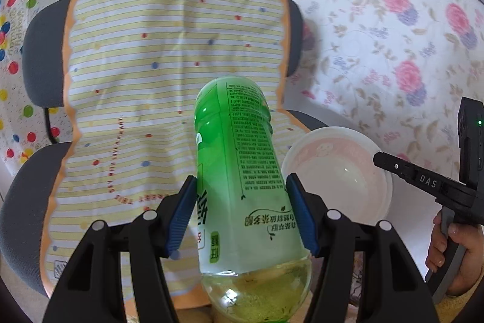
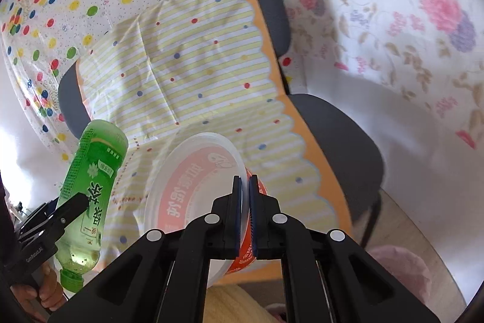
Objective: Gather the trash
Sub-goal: 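Carry the cup over the pink bin and open the right tool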
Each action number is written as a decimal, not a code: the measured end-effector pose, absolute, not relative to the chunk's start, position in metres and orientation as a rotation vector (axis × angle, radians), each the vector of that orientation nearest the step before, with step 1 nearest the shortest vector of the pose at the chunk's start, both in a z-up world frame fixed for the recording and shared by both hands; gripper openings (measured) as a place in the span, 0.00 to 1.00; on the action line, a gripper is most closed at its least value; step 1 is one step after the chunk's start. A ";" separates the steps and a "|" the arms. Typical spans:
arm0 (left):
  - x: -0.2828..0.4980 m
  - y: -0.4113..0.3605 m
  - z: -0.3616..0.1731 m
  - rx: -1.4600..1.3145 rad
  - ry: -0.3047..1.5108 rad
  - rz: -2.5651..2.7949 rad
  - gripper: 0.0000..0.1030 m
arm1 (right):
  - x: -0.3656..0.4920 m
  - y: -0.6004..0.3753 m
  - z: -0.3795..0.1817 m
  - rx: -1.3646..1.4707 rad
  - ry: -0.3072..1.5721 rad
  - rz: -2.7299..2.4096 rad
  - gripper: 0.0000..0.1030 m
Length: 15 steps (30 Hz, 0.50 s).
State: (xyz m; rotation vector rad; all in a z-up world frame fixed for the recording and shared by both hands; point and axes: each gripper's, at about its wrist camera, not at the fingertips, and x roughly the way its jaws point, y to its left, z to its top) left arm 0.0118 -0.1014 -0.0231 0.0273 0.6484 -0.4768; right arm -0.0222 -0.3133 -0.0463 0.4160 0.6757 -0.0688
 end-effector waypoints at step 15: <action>-0.057 -0.219 -0.055 0.134 0.657 -0.776 0.57 | -0.167 -0.394 -0.104 0.536 0.710 -0.346 0.06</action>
